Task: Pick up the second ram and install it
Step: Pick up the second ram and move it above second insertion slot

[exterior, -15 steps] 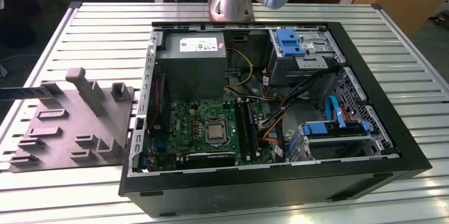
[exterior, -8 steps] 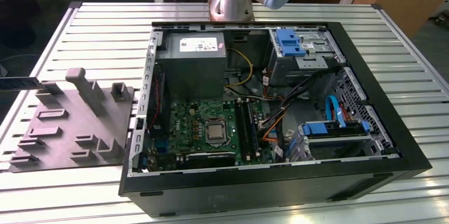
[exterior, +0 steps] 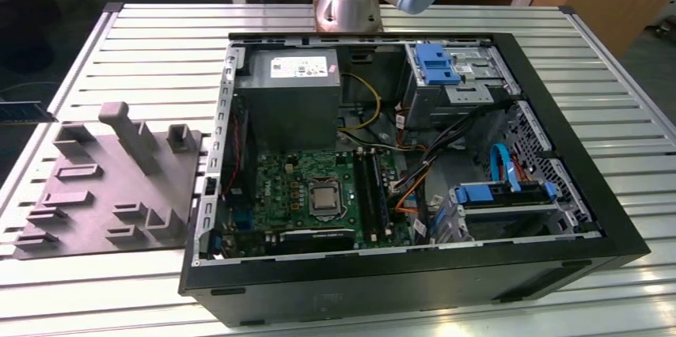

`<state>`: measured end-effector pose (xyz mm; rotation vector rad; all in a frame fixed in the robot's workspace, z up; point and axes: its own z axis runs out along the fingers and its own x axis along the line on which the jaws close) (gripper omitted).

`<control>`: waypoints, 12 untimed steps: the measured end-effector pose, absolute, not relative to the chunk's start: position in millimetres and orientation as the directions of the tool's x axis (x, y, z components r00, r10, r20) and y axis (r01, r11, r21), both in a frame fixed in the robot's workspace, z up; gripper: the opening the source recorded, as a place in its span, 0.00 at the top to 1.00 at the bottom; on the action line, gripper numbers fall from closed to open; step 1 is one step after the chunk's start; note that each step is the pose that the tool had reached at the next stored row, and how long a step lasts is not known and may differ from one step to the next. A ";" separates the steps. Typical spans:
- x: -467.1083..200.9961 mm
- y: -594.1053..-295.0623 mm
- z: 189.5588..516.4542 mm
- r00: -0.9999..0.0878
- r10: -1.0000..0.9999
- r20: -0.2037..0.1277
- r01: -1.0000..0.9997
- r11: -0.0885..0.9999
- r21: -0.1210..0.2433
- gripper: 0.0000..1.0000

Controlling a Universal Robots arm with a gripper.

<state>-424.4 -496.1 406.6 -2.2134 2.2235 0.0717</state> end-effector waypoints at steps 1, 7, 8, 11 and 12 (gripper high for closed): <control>-424.5 -496.1 407.8 -0.005 -0.999 -0.035 -1.000 0.004 0.030 0.89; -424.4 -496.1 409.2 -0.006 -0.999 -0.035 -1.000 0.005 0.030 0.89; -424.4 -496.1 409.2 -0.006 -0.999 -0.035 -1.000 0.005 0.030 0.89; -422.7 -496.0 409.3 -0.006 -0.999 -0.035 -1.000 0.005 0.030 0.89; -421.4 -496.1 409.3 -0.006 -0.999 -0.035 -1.000 0.005 0.030 0.89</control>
